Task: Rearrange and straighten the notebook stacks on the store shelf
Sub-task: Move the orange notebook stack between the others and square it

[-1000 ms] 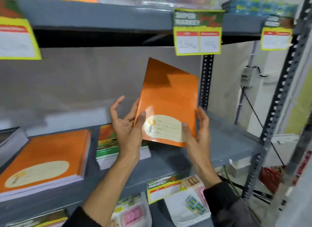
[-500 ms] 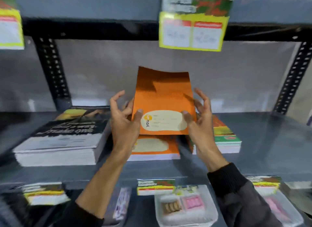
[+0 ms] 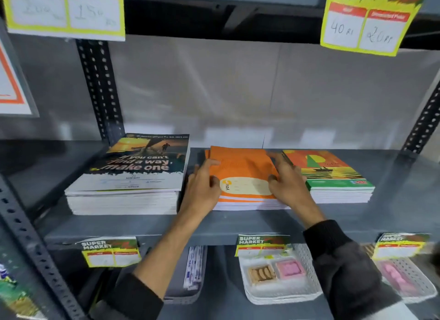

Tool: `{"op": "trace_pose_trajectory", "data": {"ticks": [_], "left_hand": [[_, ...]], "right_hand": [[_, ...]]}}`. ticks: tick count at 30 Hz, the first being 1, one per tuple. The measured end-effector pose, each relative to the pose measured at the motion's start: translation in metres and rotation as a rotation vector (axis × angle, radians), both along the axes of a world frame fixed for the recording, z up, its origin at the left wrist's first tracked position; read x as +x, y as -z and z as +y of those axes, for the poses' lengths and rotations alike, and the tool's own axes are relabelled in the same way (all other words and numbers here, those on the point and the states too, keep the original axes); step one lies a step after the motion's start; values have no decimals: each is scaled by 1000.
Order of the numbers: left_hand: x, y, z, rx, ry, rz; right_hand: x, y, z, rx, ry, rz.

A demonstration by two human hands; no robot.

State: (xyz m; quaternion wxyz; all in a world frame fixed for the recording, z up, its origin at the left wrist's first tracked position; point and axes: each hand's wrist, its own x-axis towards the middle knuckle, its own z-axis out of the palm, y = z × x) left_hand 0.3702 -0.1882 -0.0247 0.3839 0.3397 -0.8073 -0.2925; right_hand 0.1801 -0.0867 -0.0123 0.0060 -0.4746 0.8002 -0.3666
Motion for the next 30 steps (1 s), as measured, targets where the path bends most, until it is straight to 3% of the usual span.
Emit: {"op": "trace_pose_trajectory", "data": {"ticks": [5, 10, 14, 19, 26, 30], "left_hand": [[19, 14, 13, 36, 7, 9], [34, 20, 20, -27, 37, -22], [35, 14, 26, -68, 28, 15], [39, 17, 27, 21, 84, -8], [39, 25, 31, -11, -31, 31], [37, 24, 36, -39, -86, 101]], "right_hand": [[11, 1, 22, -178, -98, 59], [10, 22, 51, -74, -122, 152], [3, 25, 61, -134, -158, 72], [-6, 28, 61, -137, -209, 1], [-11, 31, 57, -65, -282, 52], [-12, 33, 62, -192, -280, -9]]}}
